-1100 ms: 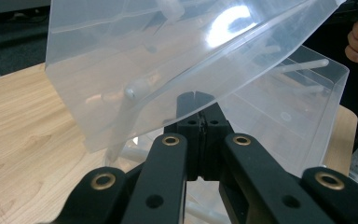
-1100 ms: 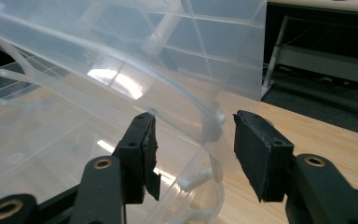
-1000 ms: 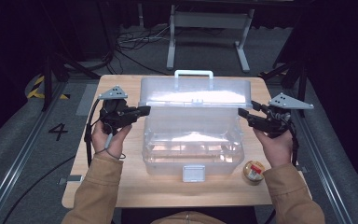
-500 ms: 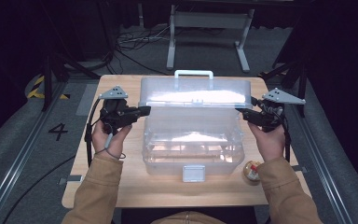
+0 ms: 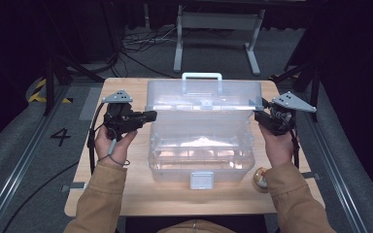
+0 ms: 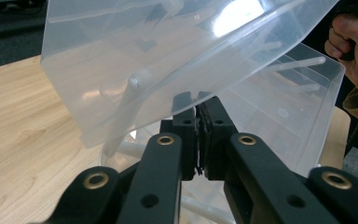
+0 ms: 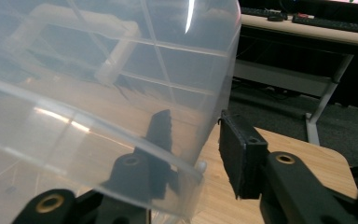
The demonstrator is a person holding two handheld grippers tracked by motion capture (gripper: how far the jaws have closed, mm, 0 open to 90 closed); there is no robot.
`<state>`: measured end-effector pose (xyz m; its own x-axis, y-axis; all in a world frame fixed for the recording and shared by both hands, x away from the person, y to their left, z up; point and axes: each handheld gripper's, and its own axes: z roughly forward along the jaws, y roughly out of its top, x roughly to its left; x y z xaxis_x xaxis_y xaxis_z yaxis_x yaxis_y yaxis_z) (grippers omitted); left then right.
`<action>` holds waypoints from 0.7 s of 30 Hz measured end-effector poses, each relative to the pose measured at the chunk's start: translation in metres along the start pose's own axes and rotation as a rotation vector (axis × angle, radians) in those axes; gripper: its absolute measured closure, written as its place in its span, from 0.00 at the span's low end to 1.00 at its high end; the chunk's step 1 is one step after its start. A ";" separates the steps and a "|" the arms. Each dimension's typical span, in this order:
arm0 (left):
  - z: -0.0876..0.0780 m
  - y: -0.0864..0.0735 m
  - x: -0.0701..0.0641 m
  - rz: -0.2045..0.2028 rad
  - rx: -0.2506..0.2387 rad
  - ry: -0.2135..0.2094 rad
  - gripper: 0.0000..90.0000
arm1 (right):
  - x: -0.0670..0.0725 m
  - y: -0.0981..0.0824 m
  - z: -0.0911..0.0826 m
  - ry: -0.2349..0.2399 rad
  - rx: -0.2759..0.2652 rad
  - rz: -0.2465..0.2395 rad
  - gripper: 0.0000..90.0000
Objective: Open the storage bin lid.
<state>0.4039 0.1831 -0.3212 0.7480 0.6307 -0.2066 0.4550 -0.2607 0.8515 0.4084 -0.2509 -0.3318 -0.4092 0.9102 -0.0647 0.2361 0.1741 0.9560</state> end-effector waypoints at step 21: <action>-0.022 -0.010 -0.011 0.045 0.031 -0.043 0.81 | -0.008 0.007 0.002 0.008 0.005 0.048 0.81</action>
<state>0.3804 0.1948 -0.3171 0.7875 0.5864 -0.1897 0.4351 -0.3111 0.8449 0.4147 -0.2564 -0.3253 -0.4048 0.9143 -0.0166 0.2599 0.1324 0.9565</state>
